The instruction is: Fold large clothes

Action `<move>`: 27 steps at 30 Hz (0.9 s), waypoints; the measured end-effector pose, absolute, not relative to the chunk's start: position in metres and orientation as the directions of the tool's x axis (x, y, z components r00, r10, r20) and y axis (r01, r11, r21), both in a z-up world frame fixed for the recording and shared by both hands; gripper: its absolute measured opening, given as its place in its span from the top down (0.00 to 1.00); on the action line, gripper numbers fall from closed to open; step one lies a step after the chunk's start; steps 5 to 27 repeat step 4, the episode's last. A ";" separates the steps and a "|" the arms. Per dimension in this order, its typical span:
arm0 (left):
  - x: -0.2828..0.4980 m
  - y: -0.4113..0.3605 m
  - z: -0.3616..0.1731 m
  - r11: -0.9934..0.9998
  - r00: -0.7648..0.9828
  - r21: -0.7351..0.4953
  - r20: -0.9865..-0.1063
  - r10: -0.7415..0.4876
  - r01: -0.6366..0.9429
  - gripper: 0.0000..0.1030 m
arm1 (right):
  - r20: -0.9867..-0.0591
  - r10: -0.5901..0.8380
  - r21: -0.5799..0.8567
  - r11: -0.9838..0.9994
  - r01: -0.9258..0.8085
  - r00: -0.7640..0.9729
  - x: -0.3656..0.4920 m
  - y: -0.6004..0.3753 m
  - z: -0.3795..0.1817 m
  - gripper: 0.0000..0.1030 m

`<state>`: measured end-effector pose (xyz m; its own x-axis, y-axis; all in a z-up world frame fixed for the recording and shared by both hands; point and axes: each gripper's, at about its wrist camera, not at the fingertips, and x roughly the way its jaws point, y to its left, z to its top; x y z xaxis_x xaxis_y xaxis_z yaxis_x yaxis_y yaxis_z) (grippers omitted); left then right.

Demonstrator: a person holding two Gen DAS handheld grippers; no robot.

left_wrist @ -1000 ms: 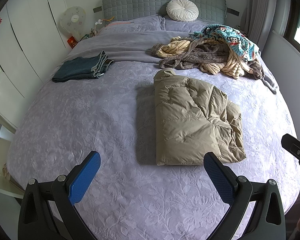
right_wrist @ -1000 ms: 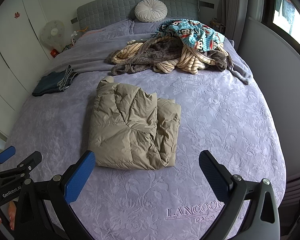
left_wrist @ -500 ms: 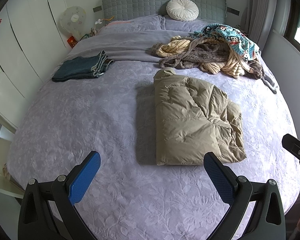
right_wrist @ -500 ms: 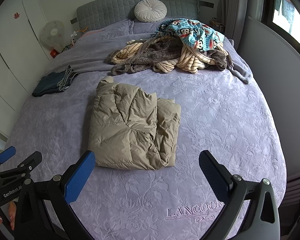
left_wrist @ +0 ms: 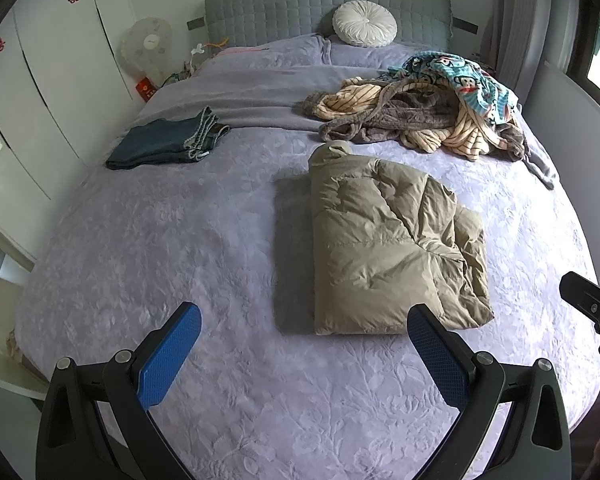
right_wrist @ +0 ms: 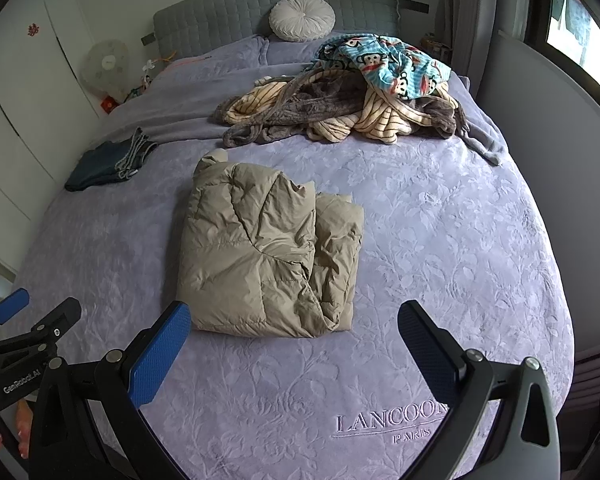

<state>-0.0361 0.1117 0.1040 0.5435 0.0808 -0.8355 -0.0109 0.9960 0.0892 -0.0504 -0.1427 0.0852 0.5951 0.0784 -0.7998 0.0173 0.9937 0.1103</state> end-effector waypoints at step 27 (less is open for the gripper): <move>-0.035 0.110 0.104 0.997 0.537 0.083 -0.841 0.073 -0.006 0.00 | -0.801 0.079 0.110 0.994 0.016 0.593 -0.049 -0.144 0.085 0.00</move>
